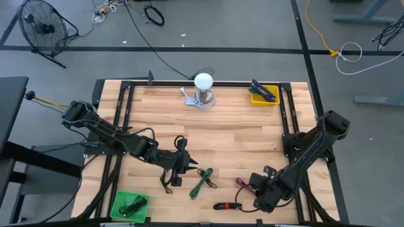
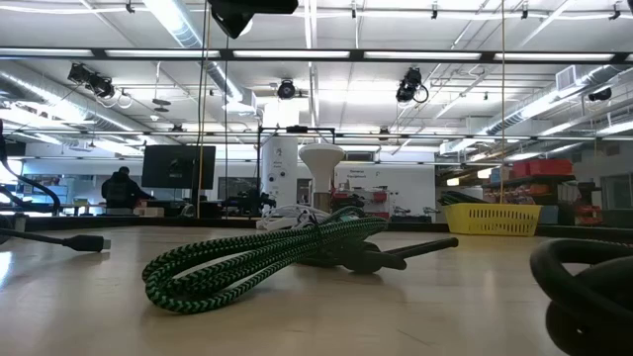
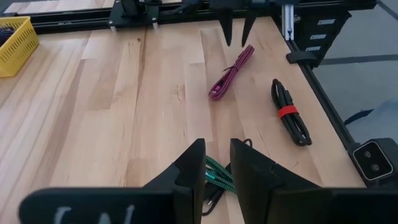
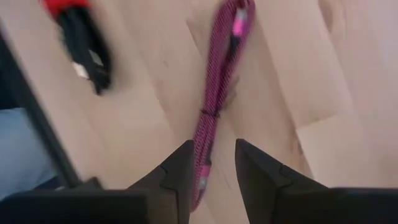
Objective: Pick & Place USB Port
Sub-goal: Put the pink USB cable into the yellow bin
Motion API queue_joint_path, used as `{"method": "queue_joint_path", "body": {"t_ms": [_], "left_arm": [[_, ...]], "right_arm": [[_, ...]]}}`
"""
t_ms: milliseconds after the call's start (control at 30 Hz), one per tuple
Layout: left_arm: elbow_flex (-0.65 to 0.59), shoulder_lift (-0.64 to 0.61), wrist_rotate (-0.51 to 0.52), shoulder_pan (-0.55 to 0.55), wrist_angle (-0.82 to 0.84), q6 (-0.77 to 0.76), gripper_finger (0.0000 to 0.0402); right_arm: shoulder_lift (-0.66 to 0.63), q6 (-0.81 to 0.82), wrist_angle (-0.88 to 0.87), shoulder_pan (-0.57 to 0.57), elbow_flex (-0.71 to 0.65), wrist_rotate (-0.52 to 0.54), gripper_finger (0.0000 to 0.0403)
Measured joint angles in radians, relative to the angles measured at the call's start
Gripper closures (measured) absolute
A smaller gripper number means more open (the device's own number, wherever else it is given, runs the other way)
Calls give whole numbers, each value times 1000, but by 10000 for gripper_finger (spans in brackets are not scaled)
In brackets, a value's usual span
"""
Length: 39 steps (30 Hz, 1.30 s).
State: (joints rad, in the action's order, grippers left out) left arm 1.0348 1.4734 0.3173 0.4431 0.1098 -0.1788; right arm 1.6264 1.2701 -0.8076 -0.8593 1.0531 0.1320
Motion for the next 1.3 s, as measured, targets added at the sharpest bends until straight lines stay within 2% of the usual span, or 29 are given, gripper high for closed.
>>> {"method": "queue_joint_path", "body": {"t_ms": [133,367,867,1300], "left_arm": [[0,0,0,0,0,-23,321],[0,0,0,0,0,-28,321],[0,0,0,0,0,-48,321],[0,1,0,0,0,-48,321]], "right_arm": [[42,6,6,4,0,-40,289],[49,81,20,7,0,-19,289],[119,20,111,28,0,-17,289],[163,-22,119,48,0,-43,289]]}}
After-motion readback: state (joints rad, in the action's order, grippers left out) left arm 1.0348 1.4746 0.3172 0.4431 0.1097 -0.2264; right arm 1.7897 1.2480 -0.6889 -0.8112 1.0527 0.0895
